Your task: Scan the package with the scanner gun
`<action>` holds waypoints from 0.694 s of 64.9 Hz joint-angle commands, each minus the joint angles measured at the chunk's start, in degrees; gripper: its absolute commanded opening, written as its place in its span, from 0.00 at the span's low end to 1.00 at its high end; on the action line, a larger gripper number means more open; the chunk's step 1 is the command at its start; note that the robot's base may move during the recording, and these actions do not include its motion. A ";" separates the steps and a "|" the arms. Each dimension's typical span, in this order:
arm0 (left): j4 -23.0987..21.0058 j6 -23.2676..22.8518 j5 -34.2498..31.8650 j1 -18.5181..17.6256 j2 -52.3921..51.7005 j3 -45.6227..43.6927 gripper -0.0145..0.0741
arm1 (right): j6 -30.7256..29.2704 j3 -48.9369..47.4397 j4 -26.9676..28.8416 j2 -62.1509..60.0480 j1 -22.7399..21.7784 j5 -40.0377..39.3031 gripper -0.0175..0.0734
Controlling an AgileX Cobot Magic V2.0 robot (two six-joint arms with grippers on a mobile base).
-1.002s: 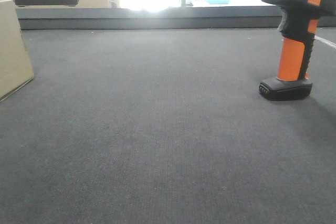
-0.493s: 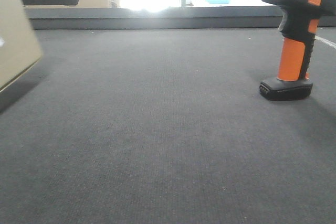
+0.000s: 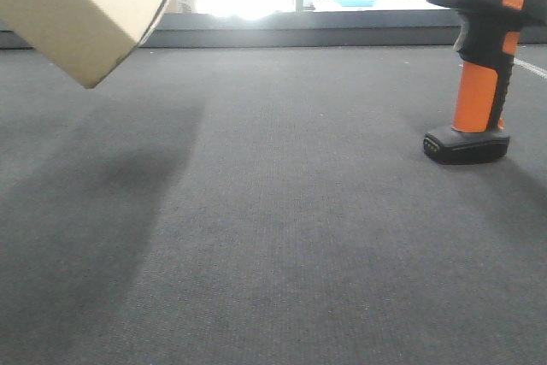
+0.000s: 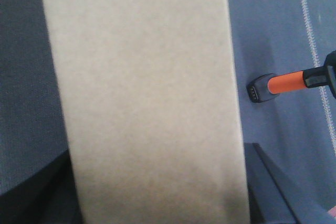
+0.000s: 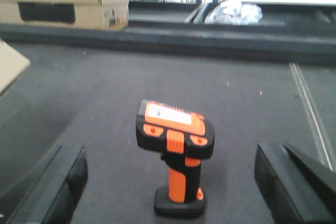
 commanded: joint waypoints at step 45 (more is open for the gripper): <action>-1.99 -0.59 -0.30 0.05 -0.80 0.03 0.04 | 0.48 18.44 -0.69 22.82 0.12 -39.00 0.80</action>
